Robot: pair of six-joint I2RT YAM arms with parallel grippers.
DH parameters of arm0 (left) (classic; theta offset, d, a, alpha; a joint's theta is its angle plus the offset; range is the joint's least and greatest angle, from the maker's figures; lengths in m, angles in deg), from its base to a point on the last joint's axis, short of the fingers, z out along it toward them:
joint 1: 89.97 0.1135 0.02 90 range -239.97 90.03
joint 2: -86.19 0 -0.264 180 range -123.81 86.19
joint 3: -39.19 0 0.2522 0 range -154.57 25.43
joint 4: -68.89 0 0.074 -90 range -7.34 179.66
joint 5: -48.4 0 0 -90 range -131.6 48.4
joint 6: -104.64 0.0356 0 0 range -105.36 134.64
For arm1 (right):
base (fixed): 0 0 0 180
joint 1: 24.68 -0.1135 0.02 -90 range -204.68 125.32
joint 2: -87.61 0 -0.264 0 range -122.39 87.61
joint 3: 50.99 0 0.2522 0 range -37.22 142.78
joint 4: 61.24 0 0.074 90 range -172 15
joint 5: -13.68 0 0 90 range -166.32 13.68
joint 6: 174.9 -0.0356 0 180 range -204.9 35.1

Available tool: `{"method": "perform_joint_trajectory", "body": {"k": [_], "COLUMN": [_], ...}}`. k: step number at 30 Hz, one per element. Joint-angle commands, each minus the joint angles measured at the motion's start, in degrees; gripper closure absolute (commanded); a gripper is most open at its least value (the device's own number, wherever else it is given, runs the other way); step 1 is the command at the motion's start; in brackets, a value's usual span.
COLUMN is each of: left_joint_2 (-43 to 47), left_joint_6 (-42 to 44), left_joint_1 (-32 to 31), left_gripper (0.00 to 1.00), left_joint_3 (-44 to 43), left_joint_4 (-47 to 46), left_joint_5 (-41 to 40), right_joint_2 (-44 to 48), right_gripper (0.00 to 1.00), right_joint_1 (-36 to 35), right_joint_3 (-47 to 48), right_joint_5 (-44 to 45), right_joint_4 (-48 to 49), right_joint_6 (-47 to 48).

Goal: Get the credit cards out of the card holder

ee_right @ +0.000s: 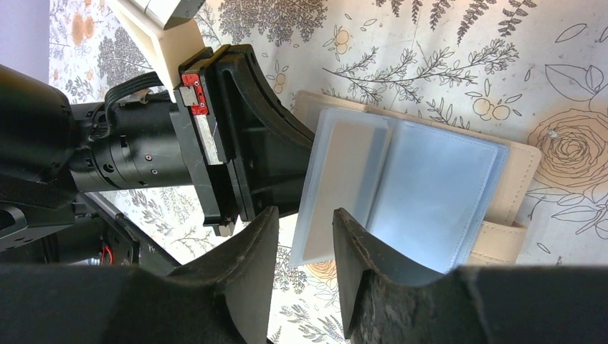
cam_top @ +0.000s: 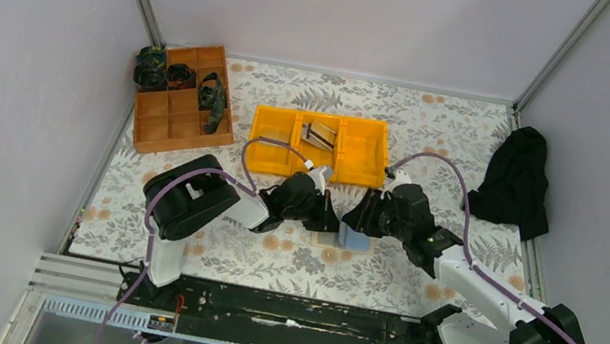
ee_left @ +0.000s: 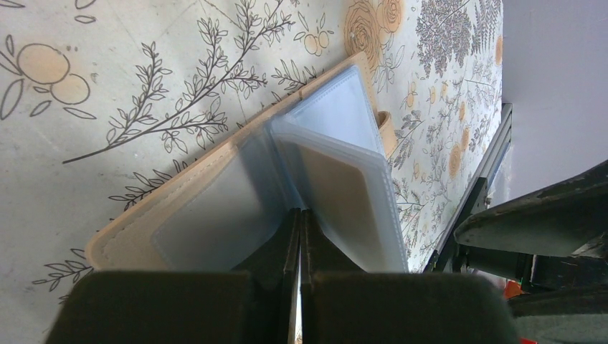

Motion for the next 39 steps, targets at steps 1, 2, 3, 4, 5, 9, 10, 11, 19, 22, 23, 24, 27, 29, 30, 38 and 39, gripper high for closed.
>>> {"method": "perform_joint_trajectory", "body": {"k": [1, 2, 3, 4, 5, 9, 10, 11, 19, 22, 23, 24, 27, 29, 30, 38, 39], "left_joint_2": [-1.88, -1.86, -1.8, -1.83, -1.86, -1.84, -1.92, -1.89, -1.93, -1.97, -1.99, -1.97, -1.98, -2.02, -2.12, -2.14, -2.18], "left_joint_6": [1.09, 1.17, 1.19, 1.19, 1.19, 1.19, 1.24, 1.28, 1.54, 1.54, 1.54, 1.54, 1.61, 1.64, 1.63, 1.63, 1.63], "left_joint_1": [-0.5, -0.44, -0.5, -0.55, -0.47, -0.47, -0.46, -0.47, -0.45, -0.46, -0.46, -0.46, -0.45, -0.5, -0.46, -0.48, -0.46], "left_gripper": [1.0, 1.0, 1.0, 1.0, 1.0, 1.0, 1.0, 1.0, 1.0, 1.0, 1.0, 1.0, 1.0, 1.0, 1.0, 1.0, 1.0], "left_joint_3": [0.8, 0.76, 0.76, 0.69, 0.67, 0.6, 0.59, 0.61, 0.33, 0.32, 0.32, 0.32, 0.33, 0.24, 0.22, 0.06, 0.13], "left_joint_4": [2.63, 2.71, 2.8, 2.84, 2.85, 2.85, 2.83, 2.85, 3.24, 3.2, 3.2, 3.2, 3.28, 3.29, 3.29, 3.36, 3.37], "left_joint_5": [-0.74, -0.72, -0.75, -0.8, -0.76, -0.73, -0.74, -0.73, -0.72, -0.64, -0.6, -0.58, -0.7, -0.62, -0.62, -0.59, -0.51], "right_joint_2": [-0.52, -0.74, -0.92, -1.08, -1.27, -2.9, -3.42, -3.95, -5.88, -6.04, -6.18, -6.23, -5.52, -4.84, -4.52, -4.32, -4.6], "right_gripper": [0.58, 0.59, 0.59, 0.59, 0.58, 0.58, 0.58, 0.58, 0.58, 0.58, 0.58, 0.58, 0.58, 0.58, 0.58, 0.58, 0.58], "right_joint_1": [-0.5, -0.52, -0.5, -0.5, -0.5, -0.5, -0.5, -0.5, -0.52, -0.5, -0.5, -0.5, -0.5, -0.5, -0.5, -0.5, -0.5], "right_joint_3": [1.88, 1.76, 1.64, 1.63, 1.66, 1.45, 1.28, 1.12, 0.62, 0.74, 0.74, 0.76, 0.67, 1.14, 1.38, 1.82, 1.8], "right_joint_5": [-1.3, -1.69, -1.68, -1.32, -0.83, -0.22, -0.35, -0.47, -0.79, -0.43, -0.42, -0.43, -1.02, -1.1, -1.18, -2.1, -2.36], "right_joint_4": [0.73, 1.14, 1.37, 1.43, 1.35, 1.42, 1.9, 2.26, 3.63, 3.52, 3.44, 3.46, 3.54, 2.95, 2.65, 2.39, 2.6], "right_joint_6": [0.52, 0.47, 0.45, 0.53, 0.74, 1.15, 1.14, 1.08, 0.84, 1.02, 0.99, 0.99, 0.72, 0.89, 1.03, 0.83, 0.72]}}
